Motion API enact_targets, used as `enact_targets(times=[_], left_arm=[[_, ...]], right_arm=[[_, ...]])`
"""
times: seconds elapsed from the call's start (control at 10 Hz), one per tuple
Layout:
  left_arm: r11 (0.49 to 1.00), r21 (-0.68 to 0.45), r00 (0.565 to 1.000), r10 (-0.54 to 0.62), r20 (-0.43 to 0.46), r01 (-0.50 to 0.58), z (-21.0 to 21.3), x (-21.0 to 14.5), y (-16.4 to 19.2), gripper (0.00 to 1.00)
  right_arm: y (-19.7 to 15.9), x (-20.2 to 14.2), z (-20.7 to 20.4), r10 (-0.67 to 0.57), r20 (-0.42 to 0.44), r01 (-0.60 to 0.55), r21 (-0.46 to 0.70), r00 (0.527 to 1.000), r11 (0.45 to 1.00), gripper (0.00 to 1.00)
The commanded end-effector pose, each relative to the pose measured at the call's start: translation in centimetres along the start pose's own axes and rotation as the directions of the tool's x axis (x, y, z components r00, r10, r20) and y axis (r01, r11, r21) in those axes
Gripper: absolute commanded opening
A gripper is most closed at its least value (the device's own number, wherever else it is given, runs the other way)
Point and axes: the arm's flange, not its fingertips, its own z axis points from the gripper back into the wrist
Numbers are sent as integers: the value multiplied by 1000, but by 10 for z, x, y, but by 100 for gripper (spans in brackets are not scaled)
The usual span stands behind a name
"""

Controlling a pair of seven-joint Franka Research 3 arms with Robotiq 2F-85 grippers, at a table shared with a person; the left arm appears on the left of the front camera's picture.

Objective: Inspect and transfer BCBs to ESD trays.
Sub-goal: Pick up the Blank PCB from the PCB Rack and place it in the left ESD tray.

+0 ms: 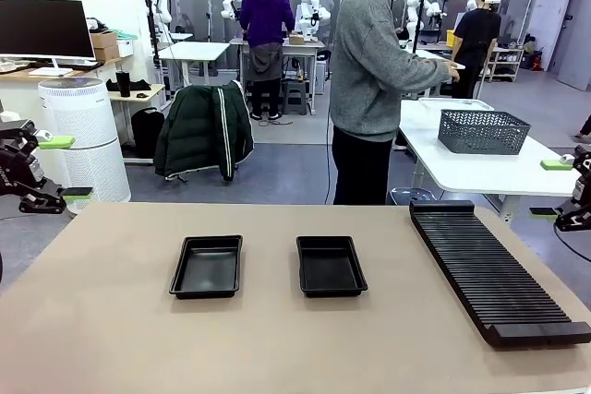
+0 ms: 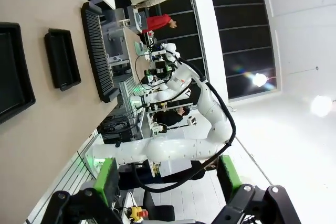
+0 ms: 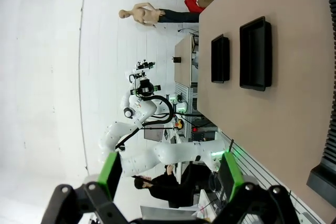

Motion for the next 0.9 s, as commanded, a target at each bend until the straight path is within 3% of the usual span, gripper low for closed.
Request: enact_targets(times=[0.0,0.6,0.8], left_arm=[[997,51,997,61,38,-63,5,-5,-9,100],[973,161,985,150,90,-163,14,-2,-10,100],[978,154,988,130,84,-142,18,-3,-8,100]], right_arm=[[2,0,6,24,-2,-24,2,1000,1000,100],[2,3,5,7,13,-7,-15,1000,1000,100],[2,3,5,4,11,-4,-14,1000,1000,100]])
